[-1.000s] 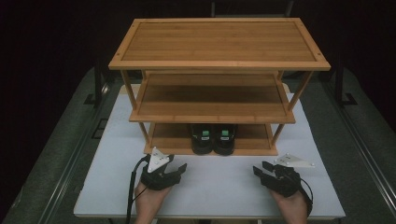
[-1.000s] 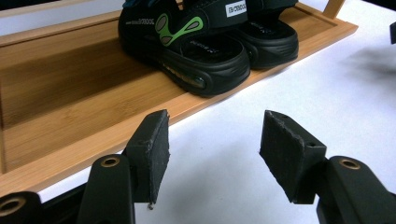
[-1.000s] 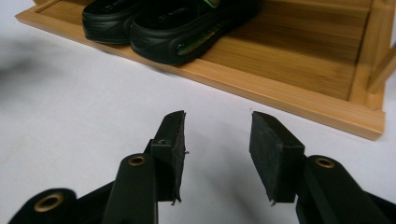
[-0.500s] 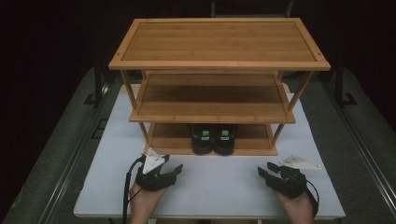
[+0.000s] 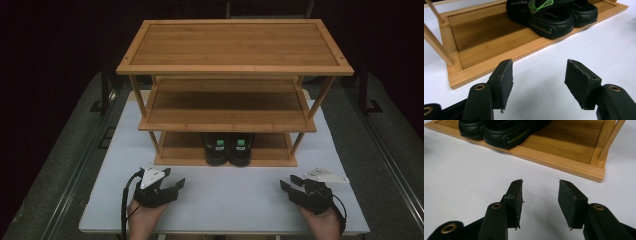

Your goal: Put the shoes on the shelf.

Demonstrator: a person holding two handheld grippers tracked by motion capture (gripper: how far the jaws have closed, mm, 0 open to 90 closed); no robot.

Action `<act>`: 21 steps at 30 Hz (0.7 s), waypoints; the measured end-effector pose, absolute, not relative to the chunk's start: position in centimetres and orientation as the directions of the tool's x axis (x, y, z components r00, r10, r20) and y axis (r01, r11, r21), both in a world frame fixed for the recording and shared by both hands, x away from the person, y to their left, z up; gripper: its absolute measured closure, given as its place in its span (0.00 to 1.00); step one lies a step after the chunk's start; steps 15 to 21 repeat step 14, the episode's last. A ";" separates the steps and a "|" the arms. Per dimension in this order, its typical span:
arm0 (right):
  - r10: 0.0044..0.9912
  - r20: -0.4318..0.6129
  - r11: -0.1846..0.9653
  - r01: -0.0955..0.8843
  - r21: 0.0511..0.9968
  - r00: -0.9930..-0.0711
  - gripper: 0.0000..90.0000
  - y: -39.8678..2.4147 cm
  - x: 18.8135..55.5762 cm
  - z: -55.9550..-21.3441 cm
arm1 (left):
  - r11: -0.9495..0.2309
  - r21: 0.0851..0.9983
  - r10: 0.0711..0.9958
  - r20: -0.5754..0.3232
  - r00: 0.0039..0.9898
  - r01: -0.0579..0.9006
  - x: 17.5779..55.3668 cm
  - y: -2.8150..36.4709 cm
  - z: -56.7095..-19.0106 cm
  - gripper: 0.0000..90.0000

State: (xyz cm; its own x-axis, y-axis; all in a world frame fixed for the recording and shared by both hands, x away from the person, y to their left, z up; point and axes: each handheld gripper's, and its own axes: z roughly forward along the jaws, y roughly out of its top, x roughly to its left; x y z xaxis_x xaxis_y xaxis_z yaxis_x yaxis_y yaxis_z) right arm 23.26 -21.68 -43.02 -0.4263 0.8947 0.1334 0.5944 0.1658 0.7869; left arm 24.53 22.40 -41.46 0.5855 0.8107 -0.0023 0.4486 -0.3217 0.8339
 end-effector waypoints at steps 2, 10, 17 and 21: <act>0.895 0.135 0.162 0.593 0.788 -0.425 0.59 -21.8 23.2 -43.1 | -0.324 0.833 0.811 0.000 0.586 0.449 24.5 22.5 -41.4 0.42; 0.892 0.124 0.176 0.585 0.792 -0.435 0.56 -22.3 22.7 -43.0 | -0.321 0.833 0.810 -0.005 0.586 0.451 24.2 23.2 -41.4 0.41; 0.888 0.115 0.182 0.569 0.802 -0.446 0.52 -22.6 22.2 -42.8 | -0.318 0.836 0.806 -0.010 0.592 0.447 23.7 23.7 -41.3 0.40; 0.888 0.115 0.182 0.569 0.802 -0.446 0.52 -22.6 22.2 -42.8 | -0.318 0.836 0.806 -0.010 0.592 0.447 23.7 23.7 -41.3 0.40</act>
